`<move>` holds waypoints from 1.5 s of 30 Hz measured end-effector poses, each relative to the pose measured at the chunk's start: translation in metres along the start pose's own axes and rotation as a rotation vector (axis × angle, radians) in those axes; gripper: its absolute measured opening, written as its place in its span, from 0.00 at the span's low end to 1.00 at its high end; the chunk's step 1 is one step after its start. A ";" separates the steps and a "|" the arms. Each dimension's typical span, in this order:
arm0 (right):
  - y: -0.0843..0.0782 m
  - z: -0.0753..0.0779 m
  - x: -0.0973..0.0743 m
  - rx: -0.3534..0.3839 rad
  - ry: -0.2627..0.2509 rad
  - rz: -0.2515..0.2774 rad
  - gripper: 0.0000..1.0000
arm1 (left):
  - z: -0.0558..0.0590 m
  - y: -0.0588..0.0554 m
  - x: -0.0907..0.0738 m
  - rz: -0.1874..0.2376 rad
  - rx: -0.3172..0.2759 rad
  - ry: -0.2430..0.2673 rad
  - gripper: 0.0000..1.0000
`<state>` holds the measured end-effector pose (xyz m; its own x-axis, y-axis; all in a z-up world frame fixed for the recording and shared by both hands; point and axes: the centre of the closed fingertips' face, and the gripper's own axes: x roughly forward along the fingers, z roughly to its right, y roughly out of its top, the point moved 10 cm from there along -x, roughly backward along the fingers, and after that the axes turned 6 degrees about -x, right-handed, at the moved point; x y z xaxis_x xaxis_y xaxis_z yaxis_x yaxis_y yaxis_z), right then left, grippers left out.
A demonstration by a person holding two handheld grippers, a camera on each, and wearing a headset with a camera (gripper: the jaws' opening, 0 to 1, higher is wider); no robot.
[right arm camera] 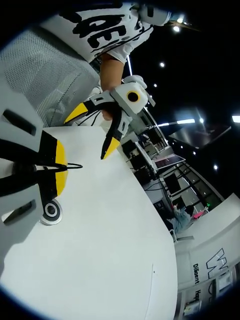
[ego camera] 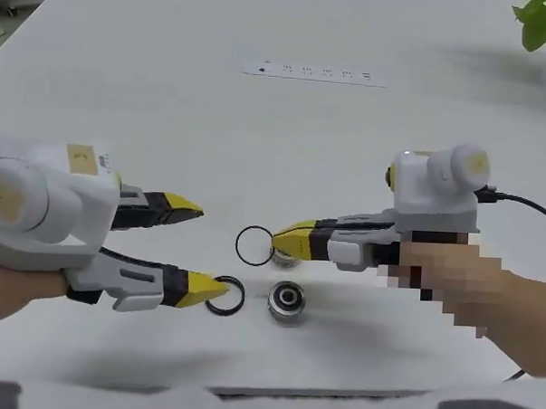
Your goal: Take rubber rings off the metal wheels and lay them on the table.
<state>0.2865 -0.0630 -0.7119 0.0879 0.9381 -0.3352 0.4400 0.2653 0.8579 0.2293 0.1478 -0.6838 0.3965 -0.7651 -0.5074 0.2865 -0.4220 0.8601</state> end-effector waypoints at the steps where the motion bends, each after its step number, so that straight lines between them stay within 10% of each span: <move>1: 0.000 -0.001 0.002 -0.001 0.007 -0.006 0.00 | 0.000 -0.001 -0.001 -0.002 -0.001 0.002 0.57; 24: -0.019 -0.016 0.035 0.003 0.122 -0.117 0.00 | 0.001 -0.015 -0.012 -0.015 -0.023 0.029 0.59; 45: -0.028 -0.011 0.035 0.053 0.114 -0.120 0.00 | 0.000 -0.022 -0.011 -0.027 -0.035 0.029 0.58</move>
<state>0.2678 -0.0350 -0.7431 -0.0688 0.9202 -0.3854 0.4881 0.3680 0.7914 0.2190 0.1656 -0.6977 0.4130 -0.7389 -0.5324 0.3280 -0.4247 0.8438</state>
